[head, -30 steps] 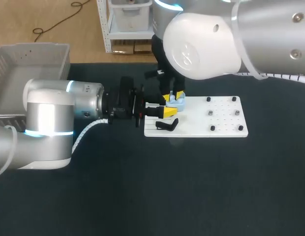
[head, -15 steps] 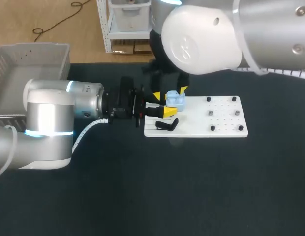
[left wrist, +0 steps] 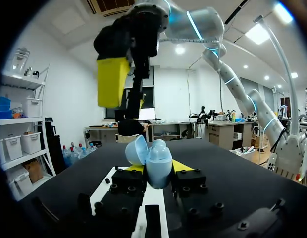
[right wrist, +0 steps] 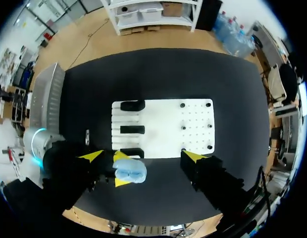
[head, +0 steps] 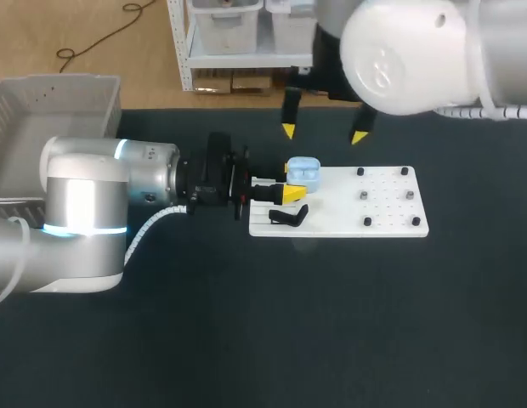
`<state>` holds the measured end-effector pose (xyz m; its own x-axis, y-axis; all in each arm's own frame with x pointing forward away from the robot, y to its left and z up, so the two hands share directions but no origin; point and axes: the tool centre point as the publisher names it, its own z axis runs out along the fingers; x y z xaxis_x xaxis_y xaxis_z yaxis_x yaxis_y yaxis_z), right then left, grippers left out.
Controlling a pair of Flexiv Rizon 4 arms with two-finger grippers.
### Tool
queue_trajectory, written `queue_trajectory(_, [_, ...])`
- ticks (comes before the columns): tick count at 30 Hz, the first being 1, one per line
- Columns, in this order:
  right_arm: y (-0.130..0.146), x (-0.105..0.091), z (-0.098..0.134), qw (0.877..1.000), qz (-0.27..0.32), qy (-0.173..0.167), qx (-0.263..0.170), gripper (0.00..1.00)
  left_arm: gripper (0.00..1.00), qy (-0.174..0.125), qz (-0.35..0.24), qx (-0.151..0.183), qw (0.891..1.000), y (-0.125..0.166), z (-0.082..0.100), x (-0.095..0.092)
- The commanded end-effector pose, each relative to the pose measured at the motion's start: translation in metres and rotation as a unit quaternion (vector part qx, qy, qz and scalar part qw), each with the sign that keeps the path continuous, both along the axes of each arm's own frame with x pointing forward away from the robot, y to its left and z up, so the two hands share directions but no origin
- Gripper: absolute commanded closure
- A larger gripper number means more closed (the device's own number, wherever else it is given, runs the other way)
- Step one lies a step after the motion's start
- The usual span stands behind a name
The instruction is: Pick up each earbud case from the left stands, insert the matching earbuds, close the lid, and place the case in the box.
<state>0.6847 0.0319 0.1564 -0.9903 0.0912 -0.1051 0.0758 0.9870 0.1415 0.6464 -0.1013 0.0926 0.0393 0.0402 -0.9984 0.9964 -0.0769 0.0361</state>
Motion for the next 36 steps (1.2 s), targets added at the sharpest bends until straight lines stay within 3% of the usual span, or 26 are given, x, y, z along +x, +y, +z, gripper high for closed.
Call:
queue_trajectory(1, [-0.005,0.008,-0.01,1.0,-0.019,-0.004,0.006,0.0,1.0,-0.001,0.002,0.0,1.0,0.0,0.0,-0.001])
queue_trajectory(12, [-0.013,0.02,-0.035,0.999,-0.042,0.03,0.0,0.0,1.0,-0.001,0.002,0.0,1.0,0.0,0.0,-0.001])
queue_trajectory(23, [-0.021,0.002,-0.045,0.997,-0.046,0.066,-0.008,0.0,1.0,-0.001,0.002,0.0,1.0,0.0,0.0,-0.001])
queue_trajectory(36, [-0.023,-0.024,-0.039,0.996,-0.043,0.078,-0.004,0.0,1.0,-0.001,0.002,0.0,1.0,0.0,0.0,-0.001])
